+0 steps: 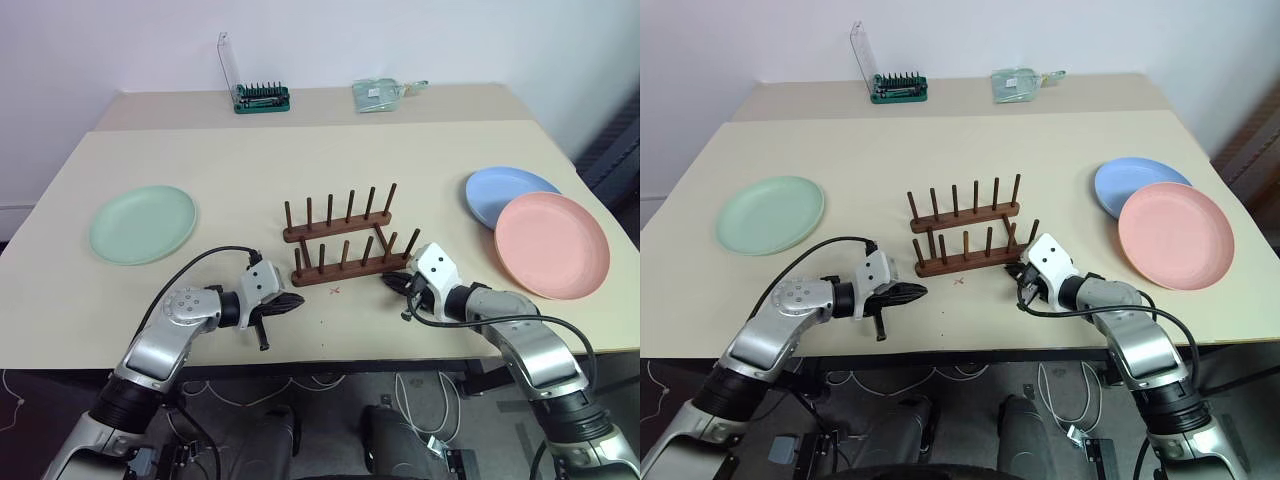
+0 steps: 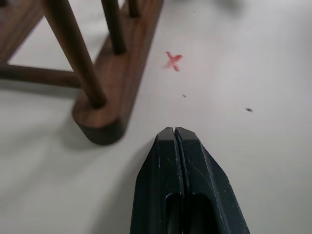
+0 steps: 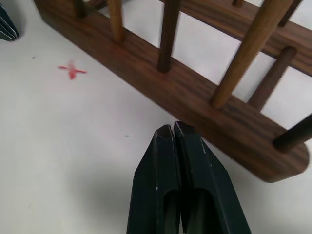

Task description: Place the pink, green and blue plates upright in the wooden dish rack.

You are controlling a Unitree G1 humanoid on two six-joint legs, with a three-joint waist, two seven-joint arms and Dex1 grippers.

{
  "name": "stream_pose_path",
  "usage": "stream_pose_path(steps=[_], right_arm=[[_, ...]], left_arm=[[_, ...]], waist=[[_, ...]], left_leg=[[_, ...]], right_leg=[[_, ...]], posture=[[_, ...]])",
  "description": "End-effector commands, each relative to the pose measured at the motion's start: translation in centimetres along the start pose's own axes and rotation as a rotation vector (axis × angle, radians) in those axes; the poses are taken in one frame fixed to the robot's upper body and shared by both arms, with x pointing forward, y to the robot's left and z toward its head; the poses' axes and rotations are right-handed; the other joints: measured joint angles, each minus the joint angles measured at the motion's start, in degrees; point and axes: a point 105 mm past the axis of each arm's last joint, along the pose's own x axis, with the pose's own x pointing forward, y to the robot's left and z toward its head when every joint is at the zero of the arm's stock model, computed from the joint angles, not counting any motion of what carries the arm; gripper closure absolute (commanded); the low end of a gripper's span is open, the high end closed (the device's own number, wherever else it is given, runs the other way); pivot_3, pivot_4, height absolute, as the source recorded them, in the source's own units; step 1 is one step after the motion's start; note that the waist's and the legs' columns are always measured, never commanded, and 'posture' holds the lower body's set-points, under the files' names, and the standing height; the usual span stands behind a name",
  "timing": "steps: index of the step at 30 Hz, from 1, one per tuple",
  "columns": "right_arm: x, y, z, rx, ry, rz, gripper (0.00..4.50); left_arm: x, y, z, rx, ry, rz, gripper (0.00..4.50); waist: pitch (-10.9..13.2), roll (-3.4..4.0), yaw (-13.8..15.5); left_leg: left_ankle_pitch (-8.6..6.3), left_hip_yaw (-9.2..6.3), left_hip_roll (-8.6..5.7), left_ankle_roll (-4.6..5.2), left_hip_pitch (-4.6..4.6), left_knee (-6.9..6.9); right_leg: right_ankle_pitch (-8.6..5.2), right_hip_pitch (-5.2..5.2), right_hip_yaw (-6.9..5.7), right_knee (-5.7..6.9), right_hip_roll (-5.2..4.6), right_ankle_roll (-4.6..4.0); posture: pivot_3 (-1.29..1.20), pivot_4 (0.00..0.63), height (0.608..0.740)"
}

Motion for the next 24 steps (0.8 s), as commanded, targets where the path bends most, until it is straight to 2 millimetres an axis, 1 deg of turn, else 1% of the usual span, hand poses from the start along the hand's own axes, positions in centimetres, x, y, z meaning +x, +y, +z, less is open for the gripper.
stream_pose_path(steps=[1, 5, 10, 13, 15, 20, 24], right_arm=[[0.8, -1.4, 0.7, -0.027, -0.011, -0.1, 4.46], [1.6, -2.2, 0.7, -0.016, -0.01, -0.143, 4.46], [2.4, -2.7, 1.1, -0.017, -0.015, -0.169, 4.46], [2.9, -3.1, 1.2, -0.018, -0.019, -0.191, 4.46], [3.2, -3.2, 1.3, -0.019, -0.023, -0.197, 4.46], [3.5, -3.1, 1.5, -0.016, -0.035, -0.202, 4.46], [3.5, -3.3, 1.5, -0.017, -0.039, -0.216, 4.46]], left_arm=[[1.1, 1.8, -1.6, -0.009, 0.069, 0.099, 4.5], [2.6, 3.2, -0.9, -0.013, 0.04, 0.139, 4.5], [3.7, 4.6, -0.2, 0.014, 0.025, 0.176, 4.5], [4.4, 6.3, 0.4, 0.012, 0.013, 0.242, 4.5], [4.7, 7.0, 0.5, -0.004, 0.016, 0.268, 4.5], [5.4, 6.7, 0.6, 0.014, 0.003, 0.235, 4.5], [5.3, 6.2, 0.6, 0.008, -0.012, 0.213, 4.5]], waist=[[0.0, 0.0, -0.1], [0.0, -0.01, -0.1], [0.0, 0.0, -0.2], [0.0, -0.01, -0.2], [0.0, -0.01, -0.3], [0.0, -0.01, -0.8], [0.0, -0.01, -1.2]], left_leg=[[0.0, 0.0, 0.0, 0.0, 0.07, 0.01], [-0.01, 0.0, 0.0, 0.01, 0.58, -0.11], [-0.02, -0.01, 0.0, 0.03, 0.59, -0.1], [-0.02, -0.01, -0.02, 0.03, 0.6, -0.09], [-0.02, -0.01, -0.02, 0.03, 0.6, -0.09], [-0.03, -0.02, -0.02, 0.05, 0.61, -0.13], [-0.03, -0.05, -0.03, 0.05, 0.6, -0.13]], right_leg=[[0.0, 0.06, 0.0, 0.0, 0.0, 0.0], [-0.12, 0.53, -0.01, -0.04, 0.0, 0.14], [-0.06, 0.53, -0.01, -0.04, 0.0, 0.1], [-0.07, 0.54, -0.01, -0.04, 0.01, 0.12], [-0.06, 0.54, -0.01, -0.03, 0.01, 0.12], [-0.07, 0.52, -0.01, -0.02, 0.01, 0.14], [-0.07, 0.53, -0.01, -0.02, 0.01, 0.15]], posture=[[0.0, 0.15, 0.74], [0.0, 0.15, 0.74], [0.0, 0.15, 0.74], [0.0, 0.15, 0.74], [0.0, 0.15, 0.74], [0.0, 0.15, 0.74], [0.0, 0.15, 0.74]])
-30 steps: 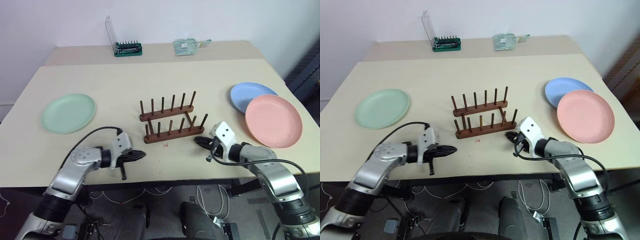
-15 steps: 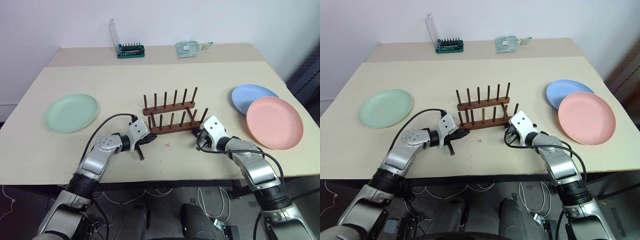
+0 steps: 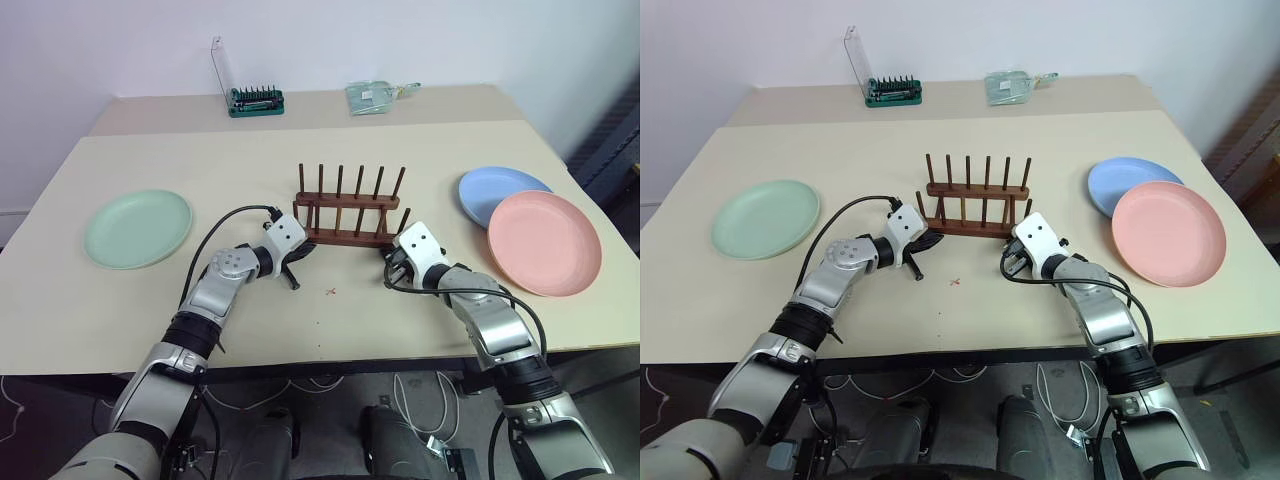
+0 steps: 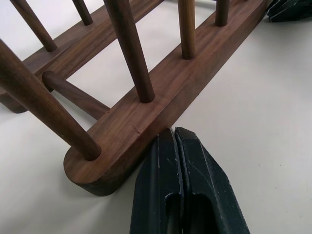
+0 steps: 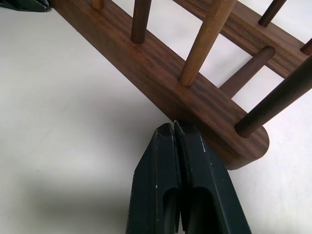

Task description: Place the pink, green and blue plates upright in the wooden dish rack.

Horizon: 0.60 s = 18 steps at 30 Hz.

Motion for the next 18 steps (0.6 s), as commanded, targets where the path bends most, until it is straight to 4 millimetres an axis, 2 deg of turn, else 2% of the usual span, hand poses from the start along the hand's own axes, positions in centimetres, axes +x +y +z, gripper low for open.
stream_pose_path(steps=[1, 7, 12, 16, 18], right_arm=[[0.0, -0.6, 0.8, -0.012, -0.033, -0.028, 4.46], [0.6, -2.0, 0.6, -0.005, -0.022, -0.092, 4.46], [0.3, -2.1, 1.0, -0.015, -0.04, -0.085, 4.46], [-2.3, -2.2, 2.8, -0.088, -0.116, -0.003, 4.46], [-5.0, -2.9, 3.8, -0.107, -0.14, 0.027, 3.96]], left_arm=[[-0.3, -0.8, -1.1, -0.013, 0.029, -0.028, 4.5], [-1.1, -1.3, -1.5, -0.021, 0.027, -0.047, 4.5], [-1.4, -1.3, -1.2, -0.027, 0.019, -0.034, 4.5], [-2.1, -1.5, 0.1, -0.028, -0.046, -0.051, 4.5], [-2.6, -2.3, 2.1, -0.047, -0.134, -0.097, 4.5]], waist=[[0.0, 0.0, -0.2], [0.0, 0.0, -0.5], [0.0, 0.0, -0.5], [0.0, 0.02, -0.4], [0.1, 0.09, -0.3]], left_leg=[[0.0, -0.01, 0.0, 0.0, 0.0, 0.0], [0.0, -0.02, 0.01, 0.0, 0.01, -0.08], [-0.01, -0.02, 0.01, 0.02, 0.01, -0.09], [-0.02, -0.04, 0.0, 0.03, -0.06, -0.11], [-0.06, -0.03, -0.01, 0.08, -0.08, -0.09]], right_leg=[[0.0, 0.0, 0.0, 0.0, 0.0, 0.0], [-0.01, -0.02, 0.0, 0.0, 0.0, 0.0], [-0.01, -0.03, 0.0, 0.0, 0.01, 0.0], [-0.03, -0.06, 0.0, -0.01, 0.0, 0.03], [-0.04, -0.07, 0.0, -0.04, -0.02, 0.05]], posture=[[0.0, 0.15, 0.74], [0.0, 0.15, 0.74], [0.0, 0.15, 0.74], [0.0, 0.15, 0.74], [0.0, 0.15, 0.74]])
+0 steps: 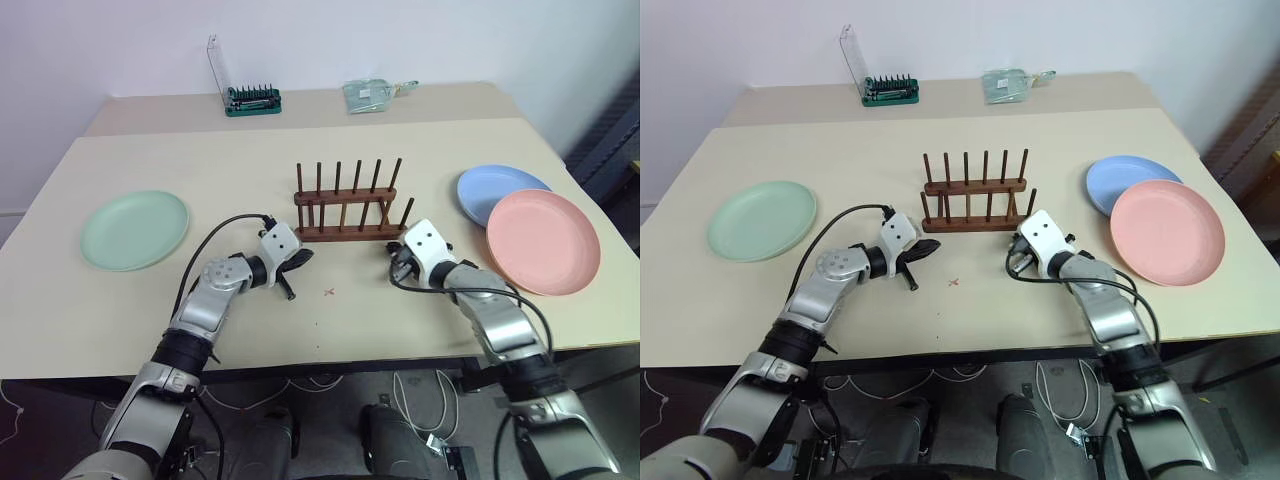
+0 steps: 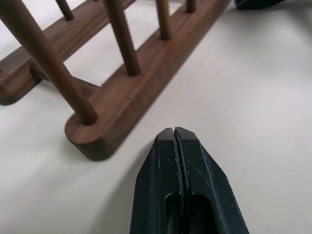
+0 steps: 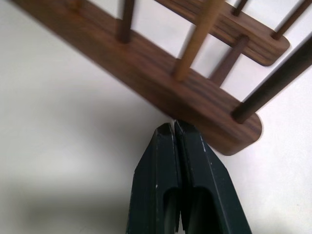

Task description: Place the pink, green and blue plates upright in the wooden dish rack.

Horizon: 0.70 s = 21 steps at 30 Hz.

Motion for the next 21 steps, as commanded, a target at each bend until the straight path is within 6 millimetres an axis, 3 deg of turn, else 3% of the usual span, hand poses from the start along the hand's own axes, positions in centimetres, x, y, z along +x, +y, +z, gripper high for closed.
stream_pose_path(steps=[1, 6, 8, 11, 16, 19, 21], right_arm=[[-4.5, -2.3, 3.8, -0.068, -0.113, 0.004, 3.75], [-9.3, -6.2, 2.6, -0.165, 0.015, -0.195, 1.27], [-10.7, -6.9, 1.7, -0.161, 0.058, -0.255, 1.27], [-11.8, -7.3, -0.1, -0.149, 0.14, -0.333, 1.27], [-11.7, -6.9, -3.0, -0.073, 0.235, -0.403, 1.27], [-11.3, -7.8, -4.4, -0.05, 0.281, -0.478, 1.27], [-11.1, -8.0, -4.7, -0.052, 0.291, -0.489, 1.8]], left_arm=[[-0.8, -1.6, 3.2, -0.023, -0.143, -0.093, 4.5], [-1.5, -5.4, 5.7, -0.04, -0.236, -0.307, 4.5], [-1.7, -7.1, 5.8, -0.033, -0.237, -0.402, 4.5], [-1.4, -7.9, 5.8, -0.047, -0.231, -0.454, 4.5], [-1.1, -8.1, 6.4, -0.016, -0.254, -0.496, 4.5], [-0.9, -8.1, 6.4, -0.018, -0.258, -0.496, 4.5], [-0.8, -8.0, 6.4, -0.022, -0.258, -0.491, 4.5]], waist=[[0.1, 0.1, 0.2], [0.1, 0.02, 0.2], [0.1, 0.04, 0.1], [0.1, 0.04, 0.2], [0.1, 0.03, 0.2], [0.1, 0.03, 0.2], [0.1, 0.05, 0.3]], left_leg=[[0.0, -0.02, 0.0, 0.0, -0.1, 0.02], [-0.03, -0.04, 0.02, 0.03, -0.25, 0.08], [-0.03, -0.02, 0.02, 0.04, -0.24, 0.06], [-0.04, 0.04, 0.03, 0.06, -0.23, 0.07], [-0.05, 0.07, 0.05, 0.07, -0.24, 0.11], [-0.05, 0.07, 0.05, 0.07, -0.26, 0.13], [-0.05, 0.06, 0.03, 0.07, -0.28, 0.13]], right_leg=[[-0.01, -0.04, 0.0, -0.04, -0.01, 0.01], [-0.05, -0.12, -0.04, -0.06, -0.04, 0.04], [-0.07, -0.12, -0.03, -0.07, -0.04, 0.04], [-0.08, -0.13, -0.01, -0.08, -0.04, 0.03], [-0.17, -0.13, -0.01, -0.08, -0.04, -0.14], [-0.17, -0.13, -0.01, -0.1, -0.05, -0.14], [-0.17, -0.13, -0.01, -0.11, -0.07, -0.15]], posture=[[0.0, 0.15, 0.74], [0.0, 0.15, 0.74], [0.0, 0.15, 0.74], [0.0, 0.15, 0.74], [0.0, 0.15, 0.74], [0.0, 0.15, 0.74], [0.0, 0.15, 0.74]])
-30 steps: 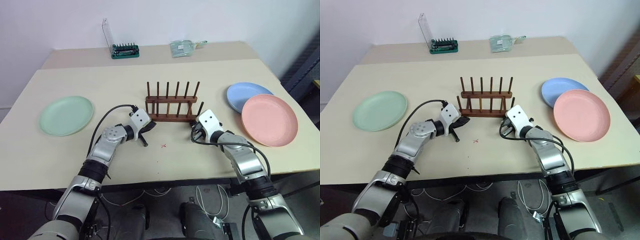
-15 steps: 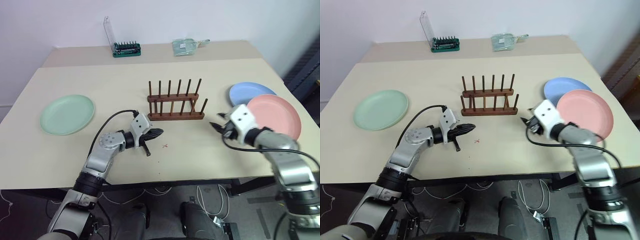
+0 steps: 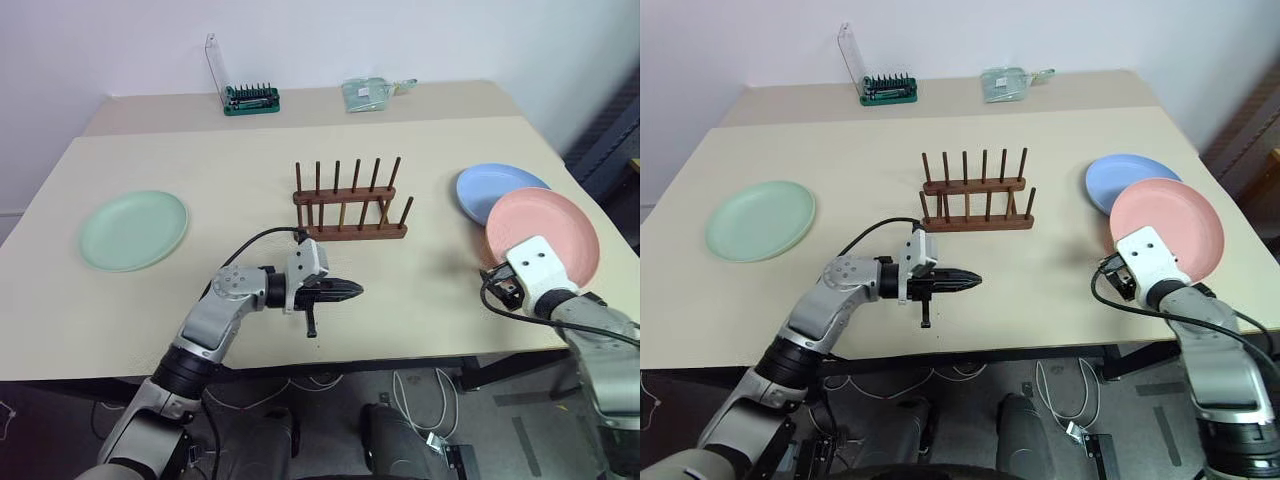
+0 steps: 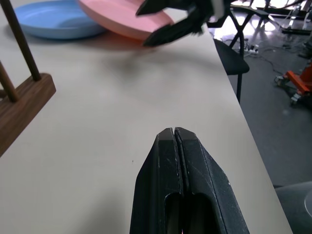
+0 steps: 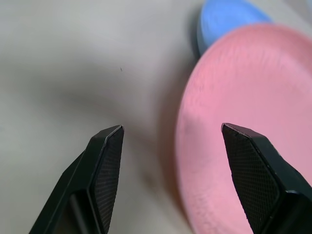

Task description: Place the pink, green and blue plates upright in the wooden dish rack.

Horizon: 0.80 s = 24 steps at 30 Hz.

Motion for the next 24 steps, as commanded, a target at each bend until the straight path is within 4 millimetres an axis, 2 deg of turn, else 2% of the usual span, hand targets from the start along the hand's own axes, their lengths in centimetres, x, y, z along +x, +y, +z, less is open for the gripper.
stream_pose_path(steps=[1, 6, 11, 13, 15, 17, 19, 20, 21, 24], right_arm=[[0.4, -1.1, 0.4, -0.018, -0.005, -0.061, 2.14], [0.6, -1.2, 0.6, -0.045, -0.001, -0.069, 4.45], [-0.3, -1.9, 1.6, -0.09, -0.038, -0.113, 4.45], [-1.0, -2.3, 2.7, -0.134, -0.085, -0.123, 4.45], [-1.8, -3.0, 4.6, -0.225, -0.157, -0.134, 4.45], [-2.8, -3.6, 7.7, -0.29, -0.275, -0.134, 4.45], [-4.0, -3.6, 11.7, -0.254, -0.446, -0.085, 4.45], [-4.6, -3.2, 13.7, -0.175, -0.539, -0.027, 4.45], [-5.1, -2.5, 15.8, -0.023, -0.631, 0.071, 4.45], [-6.4, -0.3, 20.0, 0.218, -0.808, 0.358, 4.45]], left_arm=[[0.0, 0.1, 0.8, 0.025, -0.031, 0.001, 4.5], [-0.3, 0.3, 0.7, 0.014, -0.037, 0.034, 4.5], [-0.4, 0.4, 0.7, 0.016, -0.046, 0.053, 4.5], [-0.4, 0.6, 0.9, 0.02, -0.058, 0.064, 4.5], [-0.3, 0.8, 1.0, 0.017, -0.073, 0.073, 4.5], [-0.2, 1.1, 1.2, 0.015, -0.084, 0.084, 4.5], [-0.2, 1.7, 1.4, 0.013, -0.097, 0.11, 4.5], [-0.3, 2.1, 1.5, 0.012, -0.102, 0.127, 4.5], [-0.6, 2.5, 1.4, 0.012, -0.098, 0.147, 4.5], [-1.5, 3.5, 1.3, 0.01, -0.095, 0.194, 4.5]], waist=[[0.0, 0.0, 0.0], [0.0, 0.01, 0.0], [0.0, 0.0, 0.0], [0.0, 0.0, 0.0], [0.0, 0.04, 0.0], [0.0, 0.05, 0.0], [0.0, 0.05, -0.3], [0.0, 0.05, -0.5], [0.1, 0.02, -0.7], [0.1, -0.07, -0.4]], left_leg=[[0.0, 0.0, 0.0, 0.0, 0.0, -0.01], [0.0, -0.02, 0.0, 0.01, -0.02, -0.03], [0.0, -0.02, -0.01, 0.0, -0.03, -0.02], [0.0, -0.02, -0.01, 0.01, -0.04, -0.02], [0.0, -0.02, -0.01, 0.0, -0.06, 0.0], [0.0, -0.01, -0.02, 0.0, -0.09, 0.02], [0.0, 0.01, -0.01, 0.01, -0.07, 0.0], [0.0, 0.04, 0.01, 0.01, -0.06, 0.0], [0.0, 0.04, 0.05, 0.01, -0.03, -0.02], [0.0, -0.05, 0.14, 0.01, 0.0, -0.06]], right_leg=[[0.0, 0.0, 0.0, 0.0, 0.0, 0.0], [0.0, -0.03, -0.01, 0.0, 0.01, 0.02], [0.0, -0.03, -0.01, 0.0, 0.0, 0.02], [0.0, -0.03, -0.01, 0.0, 0.0, 0.02], [0.0, -0.03, -0.01, -0.01, 0.0, 0.03], [0.0, -0.04, -0.01, -0.03, -0.02, 0.04], [-0.06, -0.06, -0.01, -0.03, 0.0, 0.17], [-0.1, -0.07, -0.01, -0.03, 0.01, 0.24], [-0.09, -0.07, -0.01, -0.02, 0.04, 0.25], [-0.03, -0.06, -0.06, -0.01, 0.16, 0.27]], posture=[[0.0, 0.15, 0.74], [0.0, 0.15, 0.74], [0.0, 0.15, 0.74], [0.0, 0.15, 0.74], [0.0, 0.15, 0.74], [0.0, 0.15, 0.74], [0.0, 0.15, 0.74], [0.0, 0.15, 0.74], [0.0, 0.15, 0.74], [0.0, 0.15, 0.74]])
